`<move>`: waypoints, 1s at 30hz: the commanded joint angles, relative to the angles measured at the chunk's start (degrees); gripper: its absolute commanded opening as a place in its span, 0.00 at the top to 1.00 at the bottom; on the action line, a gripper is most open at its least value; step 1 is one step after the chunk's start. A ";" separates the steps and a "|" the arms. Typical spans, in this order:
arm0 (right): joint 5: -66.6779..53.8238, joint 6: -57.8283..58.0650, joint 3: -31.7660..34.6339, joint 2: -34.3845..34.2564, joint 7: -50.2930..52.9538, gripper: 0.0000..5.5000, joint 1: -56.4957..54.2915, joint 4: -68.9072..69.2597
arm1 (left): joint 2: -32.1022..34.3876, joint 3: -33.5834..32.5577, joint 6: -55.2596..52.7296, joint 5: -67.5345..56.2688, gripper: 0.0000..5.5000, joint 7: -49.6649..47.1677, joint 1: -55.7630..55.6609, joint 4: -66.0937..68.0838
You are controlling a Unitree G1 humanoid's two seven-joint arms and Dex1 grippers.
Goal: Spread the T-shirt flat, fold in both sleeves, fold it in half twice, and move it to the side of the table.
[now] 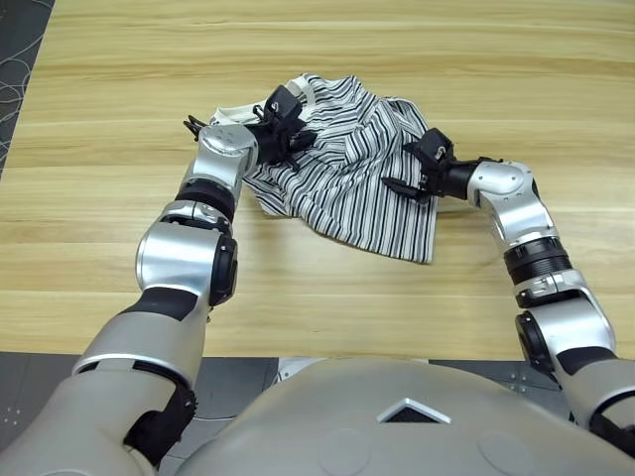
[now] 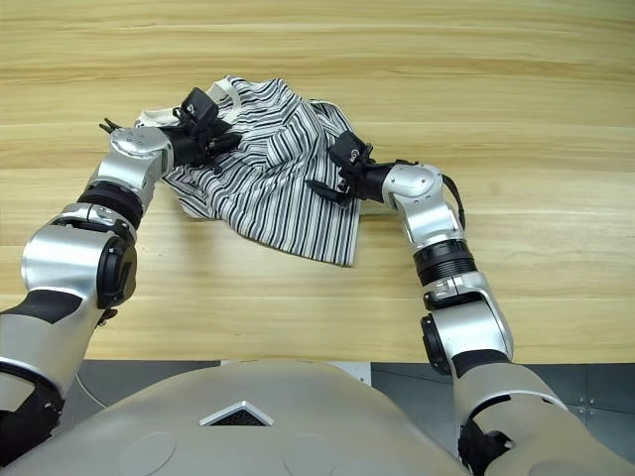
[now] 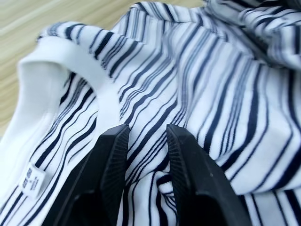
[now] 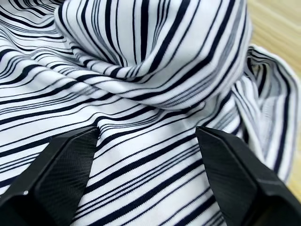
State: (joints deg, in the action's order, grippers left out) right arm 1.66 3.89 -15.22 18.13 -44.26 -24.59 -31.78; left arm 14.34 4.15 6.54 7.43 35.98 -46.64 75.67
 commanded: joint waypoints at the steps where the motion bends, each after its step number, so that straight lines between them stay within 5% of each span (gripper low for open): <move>1: 2.88 0.59 0.01 3.11 1.58 0.31 1.28 -2.16 | 0.72 -1.28 -2.88 0.68 0.73 -6.08 1.89 1.77; 12: 2.87 0.30 5.33 7.08 8.27 0.31 -4.52 -26.11 | 2.35 -5.63 -2.73 0.24 0.73 -15.97 1.78 1.89; 18: 4.84 -4.96 2.96 10.41 1.98 0.31 -3.72 -29.11 | 3.71 -6.70 -3.33 0.63 0.73 -20.10 1.03 2.05; 24: 2.32 -7.61 2.44 12.49 -6.89 0.31 -2.08 -25.20 | 4.44 -7.02 -3.74 1.29 0.73 -23.14 0.89 2.16; 30: -8.55 -2.69 4.24 14.82 -23.54 0.31 6.95 -5.07 | 4.75 -7.27 -3.57 1.32 0.73 -22.98 0.80 2.09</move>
State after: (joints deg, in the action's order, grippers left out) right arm -6.67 -3.83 -10.21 32.56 -65.81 -20.96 -39.24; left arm 17.53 -2.62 3.90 8.18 14.15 -45.77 77.18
